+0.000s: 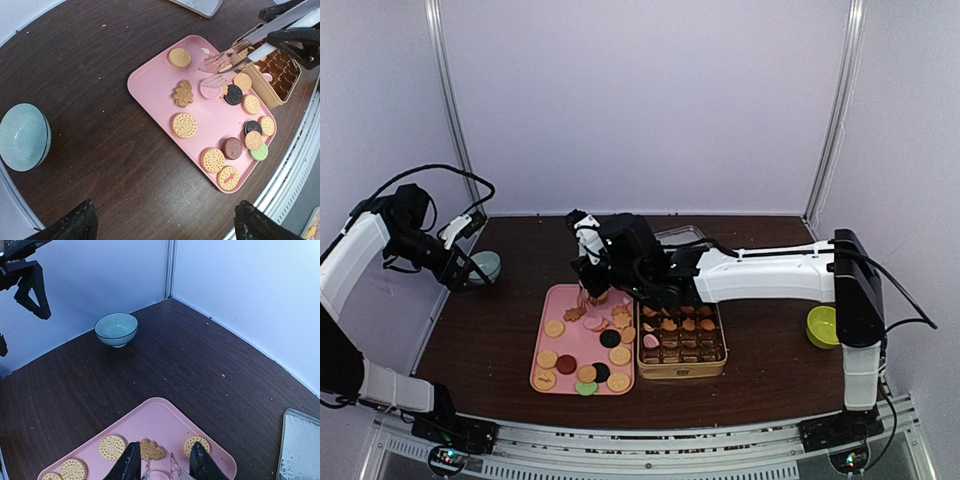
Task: Pack the cookies
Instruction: Pick up the fake cookies from the plate.
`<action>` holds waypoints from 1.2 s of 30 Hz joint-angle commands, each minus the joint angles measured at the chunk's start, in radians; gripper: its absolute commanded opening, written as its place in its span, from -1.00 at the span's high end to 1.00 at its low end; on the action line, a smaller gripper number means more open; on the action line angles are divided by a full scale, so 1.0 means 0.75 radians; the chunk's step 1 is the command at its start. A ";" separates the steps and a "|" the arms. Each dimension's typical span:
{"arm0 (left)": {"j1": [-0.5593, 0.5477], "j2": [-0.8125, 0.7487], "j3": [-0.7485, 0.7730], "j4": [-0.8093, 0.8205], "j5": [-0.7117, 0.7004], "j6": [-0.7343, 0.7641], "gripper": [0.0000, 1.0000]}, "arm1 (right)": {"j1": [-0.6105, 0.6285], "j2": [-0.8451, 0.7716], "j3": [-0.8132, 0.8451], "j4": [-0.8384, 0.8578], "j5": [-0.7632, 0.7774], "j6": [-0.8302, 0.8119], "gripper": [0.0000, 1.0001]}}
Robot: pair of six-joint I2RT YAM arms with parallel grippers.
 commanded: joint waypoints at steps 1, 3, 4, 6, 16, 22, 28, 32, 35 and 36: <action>0.006 0.001 0.003 0.000 0.005 0.020 -0.96 | -0.017 0.032 0.094 0.009 -0.002 -0.006 0.33; 0.007 0.007 0.004 0.000 0.011 0.021 -0.96 | -0.019 0.043 0.096 0.013 -0.010 -0.005 0.33; 0.007 0.008 0.002 0.000 0.011 0.020 -0.96 | -0.020 0.048 0.096 0.012 -0.011 -0.002 0.32; 0.007 0.010 -0.001 0.000 0.011 0.020 -0.96 | -0.021 0.047 0.087 0.012 -0.005 0.004 0.32; 0.006 0.010 -0.008 -0.001 0.038 0.026 -0.96 | -0.049 -0.142 -0.132 0.070 0.106 0.019 0.32; 0.006 0.012 -0.008 -0.004 0.040 0.033 -0.96 | -0.053 -0.211 -0.250 0.073 0.146 0.038 0.32; 0.006 0.008 -0.006 -0.010 0.043 0.032 -0.96 | -0.055 -0.235 -0.295 0.076 0.150 0.053 0.31; 0.007 0.006 -0.005 -0.011 0.045 0.032 -0.96 | -0.054 -0.221 -0.290 0.059 0.154 0.048 0.26; 0.007 0.006 -0.005 -0.014 0.046 0.032 -0.96 | -0.053 -0.202 -0.281 0.053 0.152 0.046 0.25; 0.005 0.004 -0.006 -0.016 0.047 0.033 -0.96 | -0.054 -0.197 -0.280 0.053 0.152 0.047 0.25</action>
